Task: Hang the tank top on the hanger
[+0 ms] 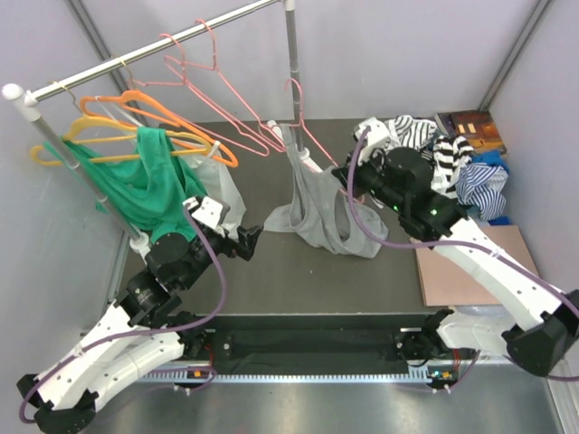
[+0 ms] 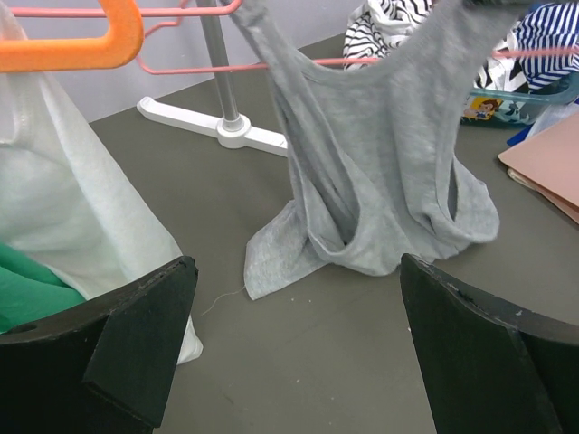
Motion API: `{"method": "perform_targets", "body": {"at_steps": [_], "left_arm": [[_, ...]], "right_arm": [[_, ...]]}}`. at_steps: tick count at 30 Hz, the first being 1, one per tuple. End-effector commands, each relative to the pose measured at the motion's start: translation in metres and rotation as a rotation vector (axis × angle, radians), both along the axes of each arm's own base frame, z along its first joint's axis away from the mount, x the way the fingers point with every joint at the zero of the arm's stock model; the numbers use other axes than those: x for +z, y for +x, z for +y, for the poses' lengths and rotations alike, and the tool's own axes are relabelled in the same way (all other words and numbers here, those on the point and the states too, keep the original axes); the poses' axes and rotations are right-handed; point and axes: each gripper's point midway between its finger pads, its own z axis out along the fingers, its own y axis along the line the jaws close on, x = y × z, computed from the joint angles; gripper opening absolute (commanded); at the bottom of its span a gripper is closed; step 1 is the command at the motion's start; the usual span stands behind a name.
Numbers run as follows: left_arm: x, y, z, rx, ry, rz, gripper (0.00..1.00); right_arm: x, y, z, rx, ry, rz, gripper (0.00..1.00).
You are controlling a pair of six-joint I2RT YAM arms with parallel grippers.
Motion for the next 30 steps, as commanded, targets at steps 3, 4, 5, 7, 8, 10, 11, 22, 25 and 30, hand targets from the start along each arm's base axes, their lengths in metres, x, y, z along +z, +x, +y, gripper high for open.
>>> {"method": "perform_targets", "body": {"at_steps": [3, 4, 5, 7, 8, 10, 11, 22, 25, 30], "left_arm": [[0.001, 0.0, -0.005, -0.024, 0.006, -0.009, 0.99], [0.0, 0.0, -0.006, -0.027, 0.007, -0.008, 0.99], [-0.001, 0.0, -0.006, -0.029, 0.008, -0.007, 0.99], [-0.002, 0.0, -0.006, -0.029, 0.011, -0.005, 0.99], [-0.003, 0.0, -0.007, -0.032, 0.013, -0.003, 0.99], [-0.003, 0.0, -0.008, -0.033, 0.013, -0.003, 0.99], [-0.003, 0.001, -0.008, -0.035, 0.015, -0.001, 0.99], [-0.013, 0.003, -0.012, -0.044, 0.039, 0.026, 0.99], [-0.014, 0.003, -0.013, -0.047, 0.042, 0.029, 0.99], [-0.015, 0.001, -0.016, -0.066, 0.043, 0.032, 0.99]], "right_arm": [[0.095, 0.027, 0.028, 0.059, 0.104, -0.232, 0.0], [0.1, 0.028, 0.03, 0.062, 0.109, -0.244, 0.0], [0.114, 0.03, 0.031, 0.061, 0.124, -0.27, 0.0], [0.116, 0.039, 0.037, 0.055, 0.124, -0.271, 0.0], [0.126, 0.043, 0.037, 0.054, 0.106, -0.313, 0.0], [0.128, 0.051, 0.042, 0.051, 0.1, -0.321, 0.0], [0.136, 0.054, 0.043, 0.047, 0.106, -0.343, 0.0], [0.161, 0.073, 0.057, 0.024, 0.22, -0.438, 0.0], [0.168, 0.075, 0.059, 0.026, 0.229, -0.45, 0.0], [0.172, 0.083, 0.067, 0.036, 0.241, -0.452, 0.0]]}}
